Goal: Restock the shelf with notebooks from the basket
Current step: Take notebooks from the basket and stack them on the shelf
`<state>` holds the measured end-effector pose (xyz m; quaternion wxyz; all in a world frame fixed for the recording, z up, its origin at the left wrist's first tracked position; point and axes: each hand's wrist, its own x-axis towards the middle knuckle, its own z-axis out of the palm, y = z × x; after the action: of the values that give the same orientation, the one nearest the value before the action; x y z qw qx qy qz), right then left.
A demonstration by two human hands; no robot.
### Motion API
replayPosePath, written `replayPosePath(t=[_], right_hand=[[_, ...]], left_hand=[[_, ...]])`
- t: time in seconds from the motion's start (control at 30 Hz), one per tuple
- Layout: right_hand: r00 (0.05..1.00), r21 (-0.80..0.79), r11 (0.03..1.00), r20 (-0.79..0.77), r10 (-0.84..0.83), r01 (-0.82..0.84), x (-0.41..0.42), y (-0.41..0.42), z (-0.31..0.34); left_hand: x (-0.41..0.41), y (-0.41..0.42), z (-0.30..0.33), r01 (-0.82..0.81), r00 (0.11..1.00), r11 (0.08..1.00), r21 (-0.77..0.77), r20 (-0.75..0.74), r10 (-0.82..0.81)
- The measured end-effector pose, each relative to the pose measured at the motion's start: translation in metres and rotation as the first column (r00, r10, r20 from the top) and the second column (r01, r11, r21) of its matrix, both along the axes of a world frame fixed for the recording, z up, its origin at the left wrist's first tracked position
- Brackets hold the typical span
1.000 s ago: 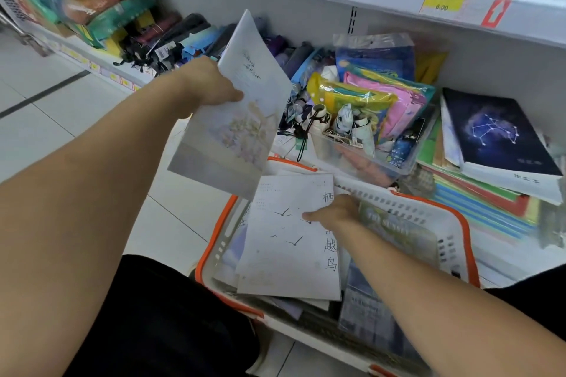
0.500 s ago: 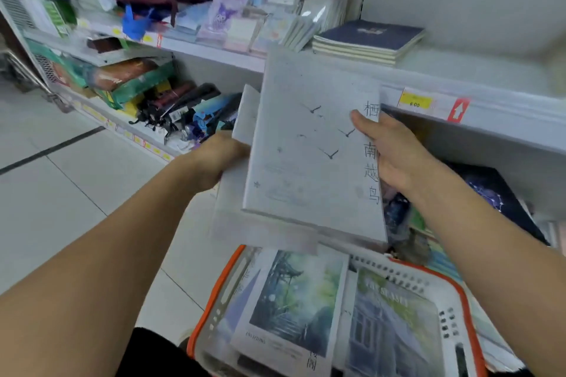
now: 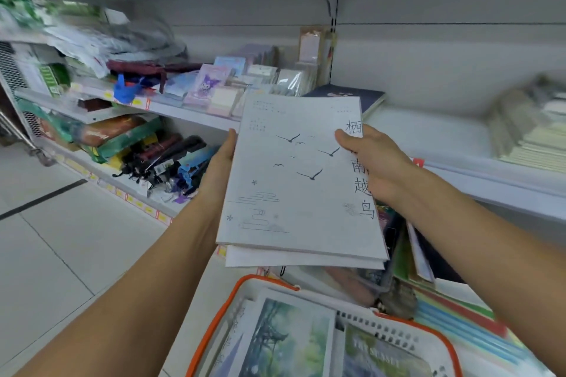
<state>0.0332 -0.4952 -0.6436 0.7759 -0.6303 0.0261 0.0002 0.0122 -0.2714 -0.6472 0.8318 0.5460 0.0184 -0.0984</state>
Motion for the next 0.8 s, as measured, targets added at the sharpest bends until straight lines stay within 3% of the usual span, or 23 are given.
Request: replayPosePath(t=[0.07,0.1,0.2,0.23,0.33,0.4,0.47,0.6,0.7,0.8], right_hand=[[0.984,0.047,0.988,0.098,-0.15,0.146,0.0,-0.013,0.004],[0.963,0.085,0.975,0.161,-0.217,0.205,0.001,-0.021,0.008],[0.92,0.137,0.96,0.28,-0.275,0.245,0.003,-0.045,0.02],[0.933,0.123,0.968,0.264,-0.243,0.217,0.002,-0.05,0.023],[0.992,0.107,0.993,0.118,0.041,-0.053,-0.007,-0.056,0.021],[0.969,0.12,0.962,0.048,0.241,-0.245,-0.017,-0.052,0.009],[0.951,0.075,0.949,-0.008,0.308,-0.306,-0.032,-0.043,-0.003],[0.967,0.102,0.964,-0.031,0.251,-0.247,-0.05,-0.027,-0.004],[0.993,0.27,0.958,-0.032,0.11,-0.098,-0.038,-0.024,0.011],[0.996,0.37,0.929,-0.081,0.036,-0.003,0.009,-0.03,0.034]], left_hand=[[-0.002,-0.006,0.001,0.183,0.982,0.969,-0.164,-0.007,-0.186],[-0.006,-0.01,0.0,0.252,0.966,0.961,-0.117,-0.024,-0.256],[-0.013,-0.022,-0.016,0.278,0.958,0.888,0.365,-0.03,-0.287],[-0.011,-0.025,-0.022,0.24,0.965,0.878,0.413,-0.003,-0.262],[0.0,-0.025,-0.028,0.105,0.982,0.943,0.315,0.117,-0.149],[0.008,-0.023,-0.027,0.018,0.984,0.962,0.271,0.167,-0.065],[0.011,-0.023,-0.024,-0.031,0.978,0.965,0.26,0.209,-0.025],[0.015,-0.019,-0.01,0.017,0.975,0.968,0.25,0.212,-0.072],[0.016,-0.021,0.002,0.099,0.986,0.99,-0.102,0.147,-0.083],[0.016,-0.02,0.005,0.075,0.992,0.981,-0.179,0.108,-0.057]])
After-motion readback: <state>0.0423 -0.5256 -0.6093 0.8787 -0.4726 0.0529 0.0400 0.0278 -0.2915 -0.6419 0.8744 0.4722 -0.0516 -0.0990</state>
